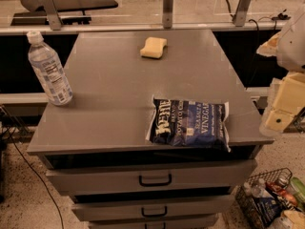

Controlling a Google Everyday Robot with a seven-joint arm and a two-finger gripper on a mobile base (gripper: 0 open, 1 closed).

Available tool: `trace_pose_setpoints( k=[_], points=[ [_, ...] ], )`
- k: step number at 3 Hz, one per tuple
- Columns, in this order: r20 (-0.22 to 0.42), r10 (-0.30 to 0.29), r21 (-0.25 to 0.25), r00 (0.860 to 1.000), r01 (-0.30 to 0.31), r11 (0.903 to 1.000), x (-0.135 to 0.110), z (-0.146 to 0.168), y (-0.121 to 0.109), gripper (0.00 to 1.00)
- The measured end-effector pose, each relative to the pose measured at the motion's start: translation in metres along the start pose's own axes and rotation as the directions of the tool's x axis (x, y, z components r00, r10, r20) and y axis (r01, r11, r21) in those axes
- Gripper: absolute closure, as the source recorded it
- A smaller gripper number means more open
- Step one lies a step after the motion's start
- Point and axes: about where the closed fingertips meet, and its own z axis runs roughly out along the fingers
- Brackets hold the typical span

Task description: Move sponge near blue plastic bottle

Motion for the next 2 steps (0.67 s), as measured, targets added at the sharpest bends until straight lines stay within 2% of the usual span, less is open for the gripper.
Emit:
trace_pose_setpoints(
  k=[1, 2],
  points=[
    [0.000, 0.000, 0.000, 1.000, 0.000, 1.0000, 0.000, 0.000, 0.000, 0.00],
    [0.048, 0.008, 0.011, 0.999, -0.008, 0.9999, -0.016, 0.022, -0.019, 0.00]
  ],
)
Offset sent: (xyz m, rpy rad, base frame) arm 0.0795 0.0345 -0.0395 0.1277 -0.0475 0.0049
